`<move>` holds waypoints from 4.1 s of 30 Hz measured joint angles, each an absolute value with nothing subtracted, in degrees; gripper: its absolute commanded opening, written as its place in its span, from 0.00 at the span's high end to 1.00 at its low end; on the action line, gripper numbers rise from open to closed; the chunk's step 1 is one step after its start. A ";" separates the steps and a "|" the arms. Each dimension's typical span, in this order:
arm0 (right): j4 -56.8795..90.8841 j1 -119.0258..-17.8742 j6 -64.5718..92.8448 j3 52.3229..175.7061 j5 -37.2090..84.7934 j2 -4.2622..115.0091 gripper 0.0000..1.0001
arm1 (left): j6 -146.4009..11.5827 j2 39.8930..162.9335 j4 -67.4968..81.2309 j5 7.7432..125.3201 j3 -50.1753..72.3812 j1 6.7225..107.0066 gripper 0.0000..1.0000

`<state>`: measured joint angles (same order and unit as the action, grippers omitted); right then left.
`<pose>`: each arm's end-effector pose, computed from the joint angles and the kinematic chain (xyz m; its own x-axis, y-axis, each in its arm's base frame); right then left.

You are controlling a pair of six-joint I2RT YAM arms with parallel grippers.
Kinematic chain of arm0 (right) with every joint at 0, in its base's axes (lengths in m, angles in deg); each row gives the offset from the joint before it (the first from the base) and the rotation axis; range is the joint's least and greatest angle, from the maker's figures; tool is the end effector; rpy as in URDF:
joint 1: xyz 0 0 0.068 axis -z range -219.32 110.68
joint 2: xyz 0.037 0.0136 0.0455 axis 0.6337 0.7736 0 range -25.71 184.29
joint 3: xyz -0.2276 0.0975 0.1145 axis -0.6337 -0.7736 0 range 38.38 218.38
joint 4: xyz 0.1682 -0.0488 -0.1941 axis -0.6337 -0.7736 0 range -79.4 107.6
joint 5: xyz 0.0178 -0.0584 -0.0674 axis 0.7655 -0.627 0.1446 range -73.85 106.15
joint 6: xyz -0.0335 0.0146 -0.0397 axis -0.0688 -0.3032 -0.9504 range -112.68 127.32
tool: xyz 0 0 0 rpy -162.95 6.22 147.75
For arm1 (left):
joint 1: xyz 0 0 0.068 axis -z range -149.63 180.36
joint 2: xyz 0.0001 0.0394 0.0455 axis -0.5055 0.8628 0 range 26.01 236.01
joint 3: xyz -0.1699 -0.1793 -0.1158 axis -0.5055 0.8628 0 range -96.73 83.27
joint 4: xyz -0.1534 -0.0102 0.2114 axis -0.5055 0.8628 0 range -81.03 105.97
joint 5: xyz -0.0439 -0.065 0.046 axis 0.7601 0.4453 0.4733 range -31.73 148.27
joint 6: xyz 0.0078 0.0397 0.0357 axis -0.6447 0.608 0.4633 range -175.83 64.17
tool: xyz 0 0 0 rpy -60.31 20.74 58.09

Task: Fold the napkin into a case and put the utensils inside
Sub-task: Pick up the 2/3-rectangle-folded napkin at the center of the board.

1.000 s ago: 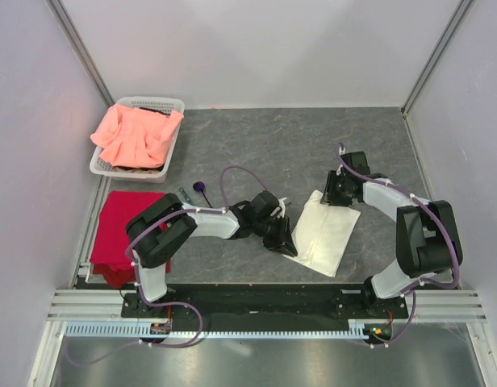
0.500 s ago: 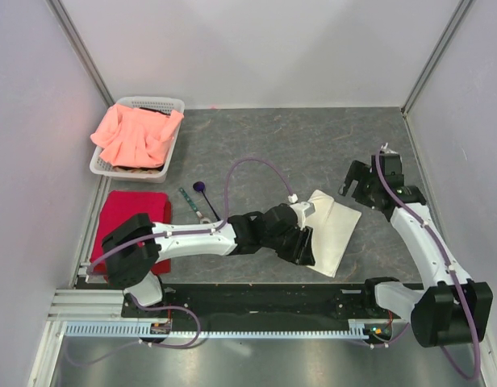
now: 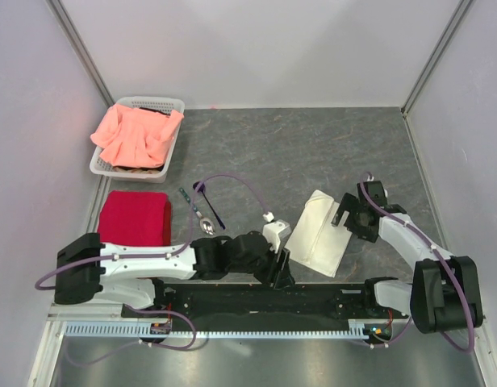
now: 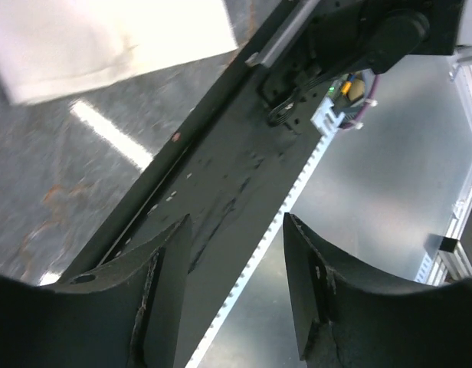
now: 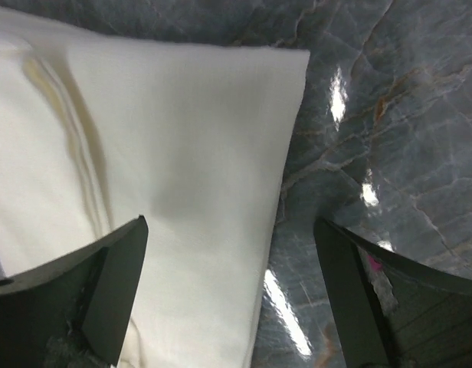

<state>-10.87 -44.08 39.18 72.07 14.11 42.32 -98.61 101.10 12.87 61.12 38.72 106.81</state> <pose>0.2068 0.0160 0.1722 -0.7881 0.4637 -0.4049 0.4113 0.8860 0.2143 0.0648 -0.2764 0.2338 -0.7633 0.2717 -0.5861 0.6297 0.5160 -0.5807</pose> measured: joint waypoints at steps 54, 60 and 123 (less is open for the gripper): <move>-13.01 -39.68 41.60 70.17 27.16 29.93 0.02 | -94.48 142.67 30.27 36.73 3.96 111.12 0.76; -12.84 -39.68 41.56 70.17 27.24 30.30 0.02 | -94.51 143.00 30.40 35.55 3.70 111.07 0.98; -4.66 -39.68 42.00 64.03 37.67 33.60 0.05 | -95.34 143.61 40.26 41.80 -0.47 111.14 0.93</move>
